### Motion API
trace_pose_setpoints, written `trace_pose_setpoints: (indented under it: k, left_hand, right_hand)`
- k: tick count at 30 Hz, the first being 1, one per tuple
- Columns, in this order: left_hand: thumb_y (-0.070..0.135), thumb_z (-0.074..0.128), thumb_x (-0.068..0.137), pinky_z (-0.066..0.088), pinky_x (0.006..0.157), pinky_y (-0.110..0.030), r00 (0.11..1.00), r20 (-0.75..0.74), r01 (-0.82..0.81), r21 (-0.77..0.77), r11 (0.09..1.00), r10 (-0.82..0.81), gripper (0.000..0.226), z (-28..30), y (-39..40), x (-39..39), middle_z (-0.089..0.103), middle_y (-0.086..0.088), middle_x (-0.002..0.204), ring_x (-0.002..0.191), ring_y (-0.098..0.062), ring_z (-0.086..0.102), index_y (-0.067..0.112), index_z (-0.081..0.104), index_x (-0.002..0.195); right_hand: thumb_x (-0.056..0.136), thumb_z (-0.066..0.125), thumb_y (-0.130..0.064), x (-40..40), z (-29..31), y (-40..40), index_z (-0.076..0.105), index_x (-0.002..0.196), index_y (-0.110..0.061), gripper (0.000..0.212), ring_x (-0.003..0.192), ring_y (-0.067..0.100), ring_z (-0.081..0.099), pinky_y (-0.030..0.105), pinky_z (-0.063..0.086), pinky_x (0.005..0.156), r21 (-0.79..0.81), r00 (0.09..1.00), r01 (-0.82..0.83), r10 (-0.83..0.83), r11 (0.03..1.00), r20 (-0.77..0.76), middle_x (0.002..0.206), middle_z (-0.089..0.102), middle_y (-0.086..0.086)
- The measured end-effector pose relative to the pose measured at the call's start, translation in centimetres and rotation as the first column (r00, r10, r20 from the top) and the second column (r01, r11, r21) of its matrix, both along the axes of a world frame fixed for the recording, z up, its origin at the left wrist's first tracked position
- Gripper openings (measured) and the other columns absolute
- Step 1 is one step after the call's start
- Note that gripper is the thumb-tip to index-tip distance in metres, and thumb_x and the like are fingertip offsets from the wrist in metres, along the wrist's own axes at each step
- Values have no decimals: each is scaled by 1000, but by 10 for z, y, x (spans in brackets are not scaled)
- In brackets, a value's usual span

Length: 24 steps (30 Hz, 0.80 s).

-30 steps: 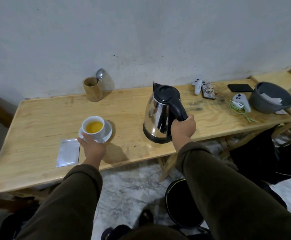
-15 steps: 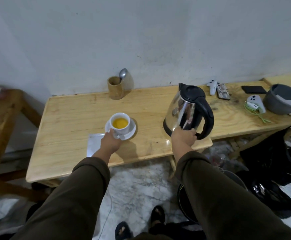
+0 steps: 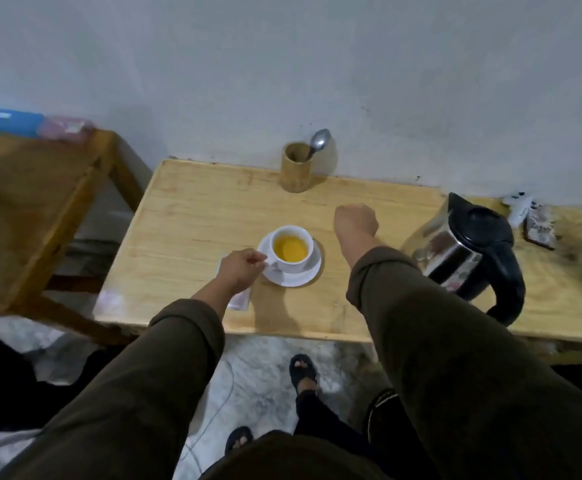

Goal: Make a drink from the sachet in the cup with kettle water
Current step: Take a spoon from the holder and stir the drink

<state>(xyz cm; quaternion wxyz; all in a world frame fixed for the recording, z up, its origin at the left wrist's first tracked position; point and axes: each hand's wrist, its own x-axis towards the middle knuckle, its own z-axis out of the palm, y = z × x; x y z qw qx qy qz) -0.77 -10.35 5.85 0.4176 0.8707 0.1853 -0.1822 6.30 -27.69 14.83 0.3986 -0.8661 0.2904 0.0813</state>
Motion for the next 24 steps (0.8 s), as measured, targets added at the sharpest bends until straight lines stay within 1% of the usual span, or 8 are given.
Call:
trace_pose_setpoints:
  k: [3,8,10,13,16,19,22,24]
  left_hand:
    - [26,65,87,35,84,-20,998,-42,-46,-58,997,44,27,-5,8,13,69,-3,116,112,-19,59,13,71,109]
    - [18,73,81,39,72,-21,983,-171,-83,-128,988,60,8,-8,13,33,58,5,69,68,-6,50,14,69,86]
    - [15,71,82,44,66,-20,975,-218,-80,-131,988,50,6,-8,14,39,59,2,71,64,-4,49,13,68,86]
    - [10,66,85,46,50,-4,954,-298,-69,-107,992,34,13,-6,16,43,62,0,80,69,-5,52,11,72,97]
    - [9,65,85,49,72,-16,935,-355,-60,-90,994,24,23,-6,17,48,64,-3,91,85,-13,55,4,72,106]
    - [10,69,82,49,79,-25,921,-388,-73,-102,992,27,25,-6,20,50,66,-5,90,87,-16,57,3,72,106]
    - [10,74,79,50,59,-9,916,-401,-72,-138,988,11,24,-5,22,54,69,8,70,73,-9,62,3,74,102]
    - [11,74,79,47,51,-2,912,-411,-58,-146,988,-7,26,-2,23,58,68,10,71,69,-4,61,3,73,103]
  right_hand:
    - [99,35,-14,44,6,11,56,126,-2,36,126,30,50,33,41,101,103,999,-35,32,994,36,136,53,14]
    - [94,49,-19,101,-2,20,56,120,-3,32,111,31,60,33,47,86,251,997,-77,73,965,28,121,63,14]
    - [96,46,-20,117,-5,22,52,126,-4,35,111,28,59,32,46,91,297,996,-91,93,951,9,121,61,12]
    - [97,41,-20,136,-9,25,48,128,-12,32,98,21,51,29,40,89,370,995,-103,101,923,27,108,53,5]
    - [96,42,-18,152,-18,26,39,104,-20,8,89,18,43,24,34,82,418,998,-68,58,906,36,100,45,0]
    - [95,47,-21,162,-22,31,44,123,-24,28,91,14,45,24,36,83,459,999,-30,7,888,53,101,46,-2]
    - [94,51,-23,170,-25,37,40,137,-20,45,92,14,49,25,39,86,447,999,16,-28,895,19,101,51,-3]
    - [93,53,-22,175,-26,40,40,138,-21,46,102,18,57,25,39,85,459,998,48,-60,887,11,111,59,1]
